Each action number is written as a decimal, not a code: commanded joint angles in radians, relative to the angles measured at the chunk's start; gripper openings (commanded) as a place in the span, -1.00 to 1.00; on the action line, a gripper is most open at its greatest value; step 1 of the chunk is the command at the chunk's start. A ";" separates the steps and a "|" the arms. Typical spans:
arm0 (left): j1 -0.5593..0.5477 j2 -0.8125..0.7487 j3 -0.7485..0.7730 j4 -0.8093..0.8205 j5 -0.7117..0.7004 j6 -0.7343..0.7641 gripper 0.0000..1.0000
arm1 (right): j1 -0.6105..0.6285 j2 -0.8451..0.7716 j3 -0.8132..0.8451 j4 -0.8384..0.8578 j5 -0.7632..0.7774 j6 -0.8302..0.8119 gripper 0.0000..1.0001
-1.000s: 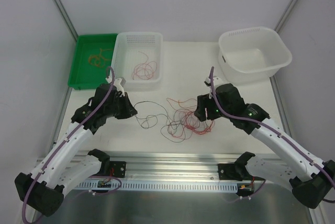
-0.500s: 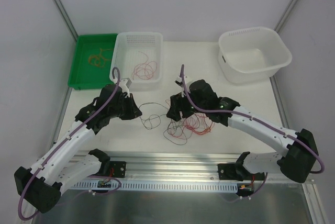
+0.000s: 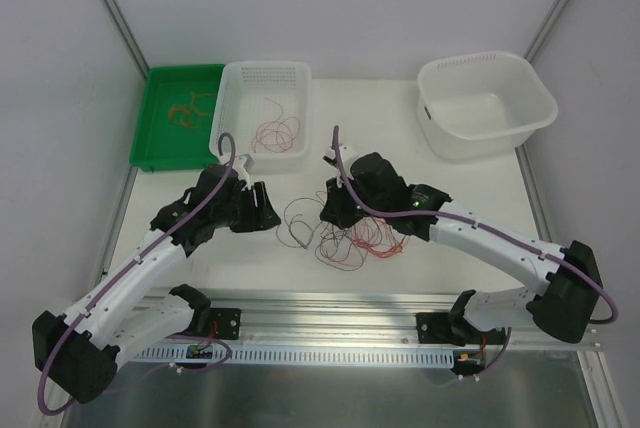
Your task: Untangle the cables
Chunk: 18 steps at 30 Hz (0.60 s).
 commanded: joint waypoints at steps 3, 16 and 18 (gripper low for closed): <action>-0.008 -0.045 -0.002 0.022 -0.019 0.007 0.55 | 0.003 -0.125 0.189 -0.138 0.100 -0.084 -0.99; -0.010 -0.120 -0.017 0.107 0.102 0.034 0.76 | 0.003 -0.153 0.756 -0.327 0.356 -0.286 -0.99; -0.010 -0.119 -0.034 0.124 0.126 0.019 0.76 | 0.001 -0.163 0.783 -0.267 0.424 -0.305 -0.99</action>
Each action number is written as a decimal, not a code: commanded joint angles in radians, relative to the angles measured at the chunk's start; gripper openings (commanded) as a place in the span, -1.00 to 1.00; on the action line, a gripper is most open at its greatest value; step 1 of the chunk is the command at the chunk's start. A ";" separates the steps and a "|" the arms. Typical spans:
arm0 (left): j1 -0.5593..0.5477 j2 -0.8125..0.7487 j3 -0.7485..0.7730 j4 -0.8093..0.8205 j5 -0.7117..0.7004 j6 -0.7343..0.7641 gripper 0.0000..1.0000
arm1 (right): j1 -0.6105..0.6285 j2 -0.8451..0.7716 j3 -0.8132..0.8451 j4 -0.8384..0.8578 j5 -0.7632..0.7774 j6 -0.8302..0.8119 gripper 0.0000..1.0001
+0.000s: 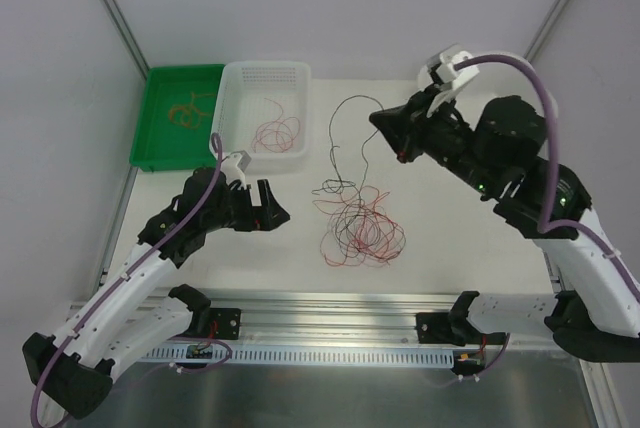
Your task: Untangle the cables
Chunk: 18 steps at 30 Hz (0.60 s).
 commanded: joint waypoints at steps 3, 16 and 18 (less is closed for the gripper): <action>-0.016 -0.004 -0.034 0.084 0.083 -0.019 0.76 | 0.001 -0.054 0.038 0.208 0.169 -0.114 -0.99; -0.065 0.038 -0.065 0.212 0.096 -0.057 0.73 | 0.003 0.096 0.190 0.076 0.190 -0.082 -0.99; -0.071 0.047 -0.066 0.236 0.100 -0.059 0.72 | -0.003 0.064 0.030 0.111 0.181 -0.059 -0.99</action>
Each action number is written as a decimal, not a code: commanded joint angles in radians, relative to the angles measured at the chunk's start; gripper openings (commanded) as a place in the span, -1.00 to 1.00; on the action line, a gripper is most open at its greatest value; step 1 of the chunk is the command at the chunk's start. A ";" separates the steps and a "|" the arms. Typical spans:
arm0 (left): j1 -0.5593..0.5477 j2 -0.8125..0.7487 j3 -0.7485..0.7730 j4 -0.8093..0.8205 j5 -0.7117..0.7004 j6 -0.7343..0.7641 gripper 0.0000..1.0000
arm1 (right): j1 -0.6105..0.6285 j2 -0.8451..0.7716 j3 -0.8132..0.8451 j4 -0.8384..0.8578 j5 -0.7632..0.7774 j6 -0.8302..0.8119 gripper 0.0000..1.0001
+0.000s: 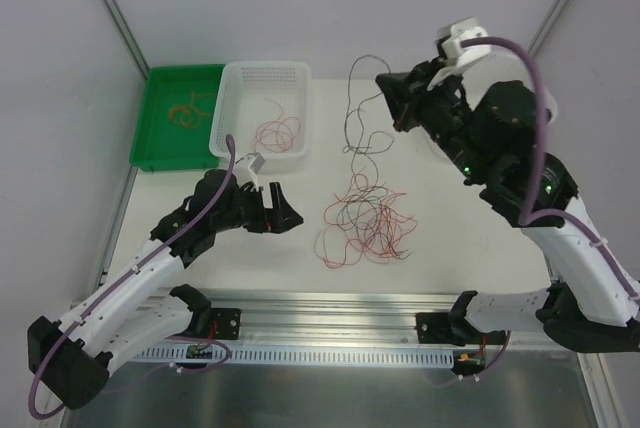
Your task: Untangle the cables
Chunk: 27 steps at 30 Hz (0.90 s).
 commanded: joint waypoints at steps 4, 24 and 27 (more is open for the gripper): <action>-0.039 0.032 0.001 0.138 0.023 -0.010 0.71 | -0.006 -0.054 -0.258 -0.199 -0.084 0.162 -0.99; -0.241 0.348 0.193 0.486 -0.170 -0.035 0.30 | -0.006 -0.226 -0.580 -0.159 -0.238 0.274 -0.99; -0.266 0.406 0.202 0.523 -0.199 -0.036 -0.12 | -0.004 -0.237 -0.586 -0.153 -0.235 0.279 -0.99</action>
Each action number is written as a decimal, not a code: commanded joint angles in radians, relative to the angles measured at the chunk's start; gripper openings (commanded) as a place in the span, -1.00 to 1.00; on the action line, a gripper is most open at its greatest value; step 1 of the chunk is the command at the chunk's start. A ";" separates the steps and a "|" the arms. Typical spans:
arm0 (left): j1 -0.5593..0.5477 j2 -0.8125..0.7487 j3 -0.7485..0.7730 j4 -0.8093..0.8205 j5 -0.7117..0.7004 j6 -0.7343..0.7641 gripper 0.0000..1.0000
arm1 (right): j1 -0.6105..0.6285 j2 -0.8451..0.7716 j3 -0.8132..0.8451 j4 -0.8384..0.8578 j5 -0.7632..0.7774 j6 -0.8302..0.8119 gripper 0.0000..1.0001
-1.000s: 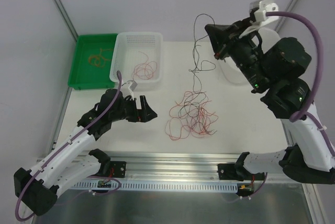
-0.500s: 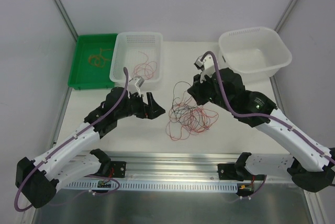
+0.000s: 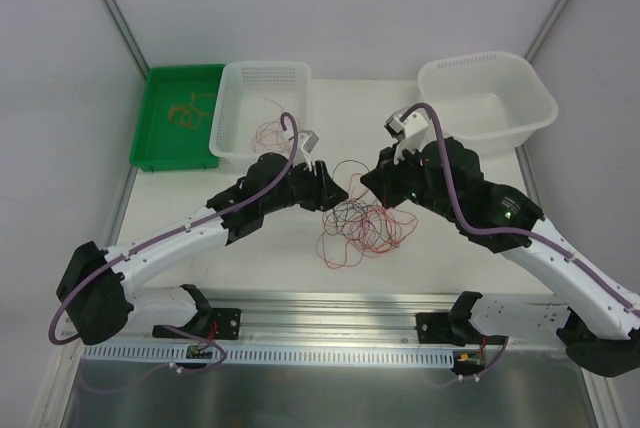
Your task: Untangle the cables
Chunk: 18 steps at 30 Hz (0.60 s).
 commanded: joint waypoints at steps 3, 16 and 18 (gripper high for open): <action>-0.033 0.090 0.019 0.098 -0.097 -0.004 -0.54 | 0.000 -0.035 0.008 0.031 0.006 0.021 -0.99; -0.033 0.126 -0.231 0.095 -0.135 -0.100 -0.82 | -0.023 -0.035 0.238 -0.066 0.248 -0.122 -0.99; -0.033 0.126 -0.243 0.080 -0.145 -0.102 -0.82 | -0.034 -0.024 0.304 -0.072 0.267 -0.133 -0.99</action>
